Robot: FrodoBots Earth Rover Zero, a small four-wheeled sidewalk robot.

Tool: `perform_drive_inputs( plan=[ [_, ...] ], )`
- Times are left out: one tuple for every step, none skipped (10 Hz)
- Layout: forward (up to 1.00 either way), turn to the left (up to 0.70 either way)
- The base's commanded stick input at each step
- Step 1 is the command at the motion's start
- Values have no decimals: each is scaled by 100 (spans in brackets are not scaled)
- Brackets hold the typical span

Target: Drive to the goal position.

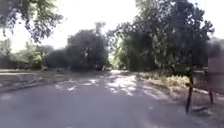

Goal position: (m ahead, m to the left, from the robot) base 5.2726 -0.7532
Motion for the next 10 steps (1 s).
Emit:
perform_drive_inputs(
  plan=[
    [100,0],
    [100,0],
    [100,17],
    [100,40],
    [100,40],
    [100,40],
    [100,40],
    [100,23],
    [100,0],
    [100,0]
  ],
)
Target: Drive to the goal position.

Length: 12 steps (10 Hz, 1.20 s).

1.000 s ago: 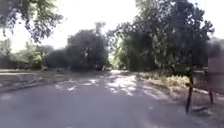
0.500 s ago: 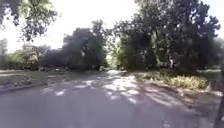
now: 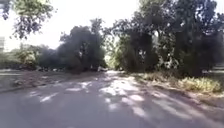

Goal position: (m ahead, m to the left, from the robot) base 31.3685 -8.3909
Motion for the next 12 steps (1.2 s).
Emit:
perform_drive_inputs(
  plan=[
    [100,0],
    [100,0],
    [100,0],
    [100,0],
    [100,0],
    [100,0],
    [100,0],
    [100,0],
    [100,0],
    [100,0],
    [100,0],
    [100,0]
  ],
)
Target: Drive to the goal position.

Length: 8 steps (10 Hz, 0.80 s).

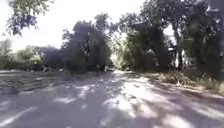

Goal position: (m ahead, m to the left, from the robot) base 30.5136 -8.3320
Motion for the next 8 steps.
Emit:
perform_drive_inputs(
  plan=[
    [100,0],
    [100,0],
    [100,0],
    [100,0],
    [100,0],
    [100,0],
    [100,40],
    [100,40]
  ],
)
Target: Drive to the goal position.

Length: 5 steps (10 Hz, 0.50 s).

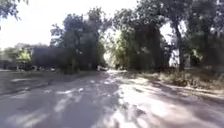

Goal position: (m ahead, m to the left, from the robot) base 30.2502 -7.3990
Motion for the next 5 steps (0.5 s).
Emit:
perform_drive_inputs(
  plan=[
    [100,7],
    [100,0],
    [100,0],
    [100,0],
    [100,0]
  ],
)
